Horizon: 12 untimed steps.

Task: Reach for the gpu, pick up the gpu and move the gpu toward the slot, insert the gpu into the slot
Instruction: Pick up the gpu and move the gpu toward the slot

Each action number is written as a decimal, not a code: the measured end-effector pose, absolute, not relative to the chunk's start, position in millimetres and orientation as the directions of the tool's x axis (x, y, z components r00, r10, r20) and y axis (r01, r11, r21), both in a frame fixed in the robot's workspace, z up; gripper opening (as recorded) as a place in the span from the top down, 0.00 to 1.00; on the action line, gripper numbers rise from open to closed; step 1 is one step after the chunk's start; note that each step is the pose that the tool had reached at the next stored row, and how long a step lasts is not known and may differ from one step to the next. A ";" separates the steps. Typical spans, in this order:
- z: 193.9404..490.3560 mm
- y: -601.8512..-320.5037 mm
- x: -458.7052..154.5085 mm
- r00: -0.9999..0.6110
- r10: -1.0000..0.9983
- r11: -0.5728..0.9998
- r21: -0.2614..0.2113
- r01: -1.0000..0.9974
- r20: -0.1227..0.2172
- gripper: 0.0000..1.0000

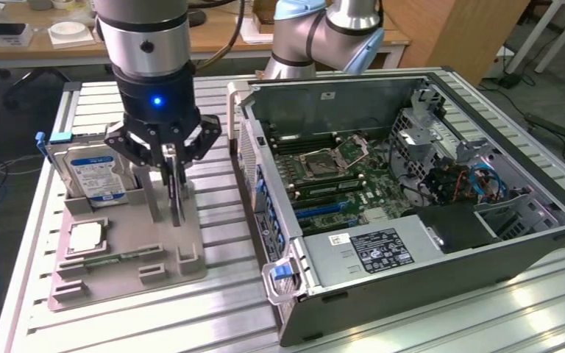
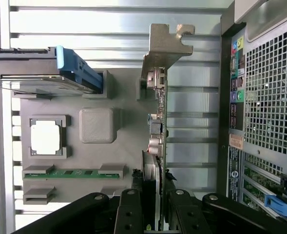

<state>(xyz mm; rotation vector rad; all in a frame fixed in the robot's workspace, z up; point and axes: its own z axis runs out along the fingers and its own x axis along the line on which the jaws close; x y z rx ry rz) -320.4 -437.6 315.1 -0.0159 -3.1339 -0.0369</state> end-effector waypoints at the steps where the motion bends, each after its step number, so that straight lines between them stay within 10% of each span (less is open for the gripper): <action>1: 316.9 -437.6 -320.4 -1.000 0.010 1.000 0.023 0.010 0.008 0.74; 12: 334.9 -437.6 -320.4 -1.000 0.010 1.000 0.024 0.010 0.008 0.74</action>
